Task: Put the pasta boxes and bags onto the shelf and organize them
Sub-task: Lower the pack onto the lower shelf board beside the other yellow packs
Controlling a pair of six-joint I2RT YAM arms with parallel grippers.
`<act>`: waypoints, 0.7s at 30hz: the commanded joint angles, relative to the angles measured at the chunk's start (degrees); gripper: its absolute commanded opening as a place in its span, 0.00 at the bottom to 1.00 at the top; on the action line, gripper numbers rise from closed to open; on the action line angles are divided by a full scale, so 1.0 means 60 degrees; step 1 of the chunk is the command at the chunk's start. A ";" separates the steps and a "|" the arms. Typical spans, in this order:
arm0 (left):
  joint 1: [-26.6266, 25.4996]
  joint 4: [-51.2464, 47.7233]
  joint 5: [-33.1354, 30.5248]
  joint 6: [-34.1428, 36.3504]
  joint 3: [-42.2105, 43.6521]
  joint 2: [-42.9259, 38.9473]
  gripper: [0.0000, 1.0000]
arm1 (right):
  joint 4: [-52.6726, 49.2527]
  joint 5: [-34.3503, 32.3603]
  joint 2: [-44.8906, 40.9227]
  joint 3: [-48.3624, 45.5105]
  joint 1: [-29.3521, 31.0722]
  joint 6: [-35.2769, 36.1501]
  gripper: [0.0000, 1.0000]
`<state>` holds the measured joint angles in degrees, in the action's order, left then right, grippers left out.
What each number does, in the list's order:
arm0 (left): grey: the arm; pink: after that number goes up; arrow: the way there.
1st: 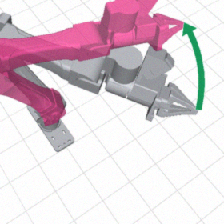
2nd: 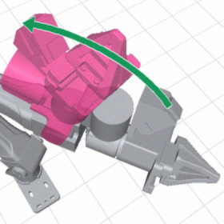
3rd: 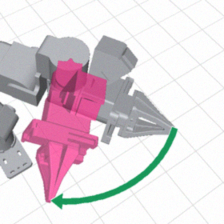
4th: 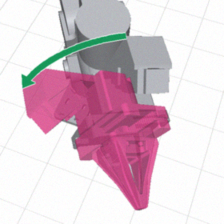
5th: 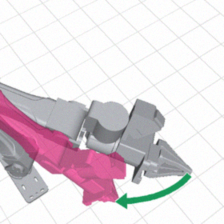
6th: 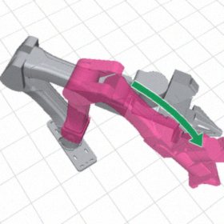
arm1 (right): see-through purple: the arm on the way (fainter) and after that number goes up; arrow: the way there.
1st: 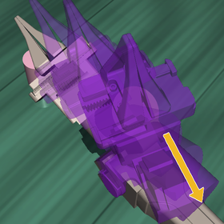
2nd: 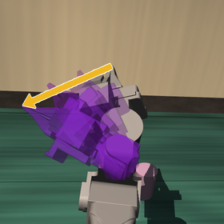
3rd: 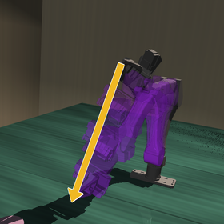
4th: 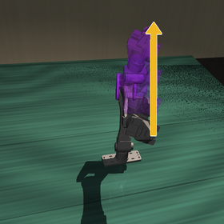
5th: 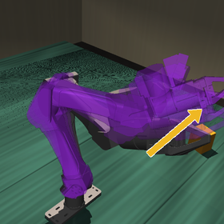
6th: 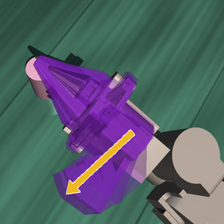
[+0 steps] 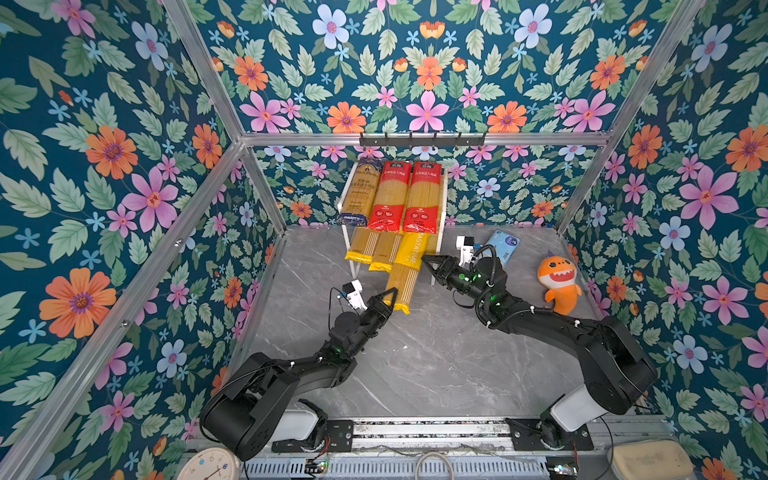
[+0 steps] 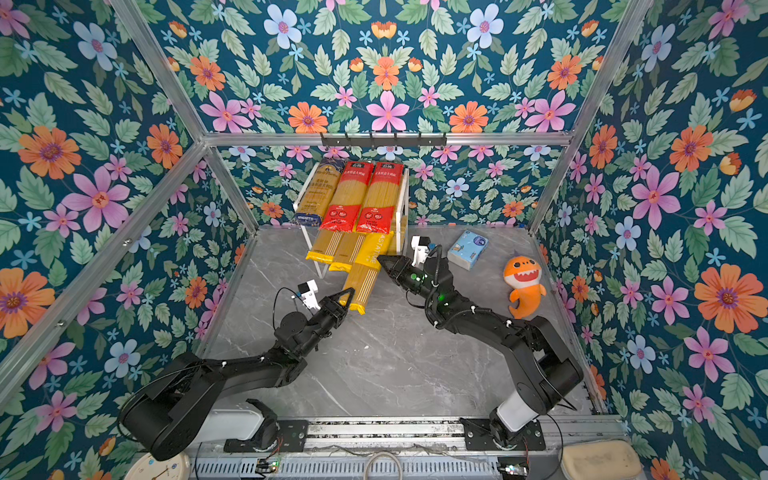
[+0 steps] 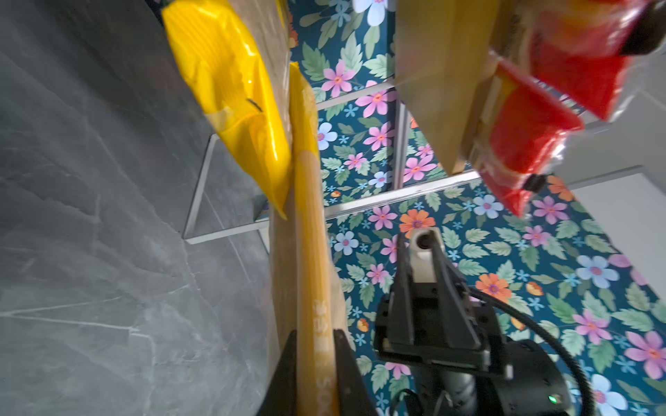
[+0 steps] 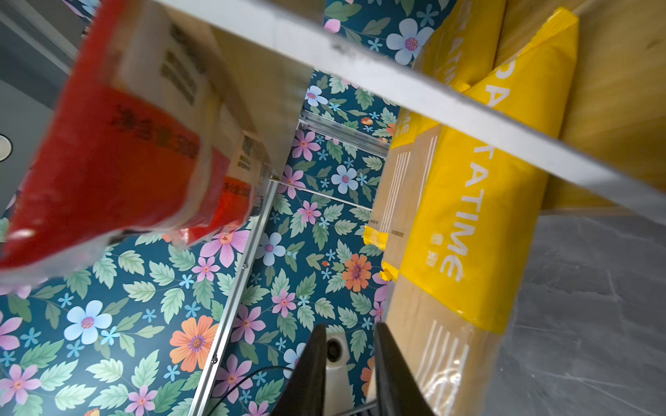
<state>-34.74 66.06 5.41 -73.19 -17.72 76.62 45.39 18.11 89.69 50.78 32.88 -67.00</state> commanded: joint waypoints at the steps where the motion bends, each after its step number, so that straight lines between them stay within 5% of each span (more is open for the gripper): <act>1: 0.0024 0.0391 -0.0354 0.0579 -0.0417 0.0087 0.01 | 0.0285 -0.0213 -0.0368 -0.0195 -0.0014 0.0283 0.29; 11: -0.0276 -0.0068 -0.1292 0.0118 -0.1994 0.1744 0.02 | -0.2128 -0.1003 -0.2130 -0.1056 -0.0206 0.1742 0.33; 21: -0.0492 0.0382 -0.2022 -0.0397 -0.3411 0.3713 0.05 | -0.2960 -0.1202 -0.3020 -0.1863 -0.0502 0.1893 0.33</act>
<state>-37.78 67.07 -3.92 -75.16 -36.95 97.73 28.99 11.64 72.38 40.05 29.85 -56.84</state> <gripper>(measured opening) 0.148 0.330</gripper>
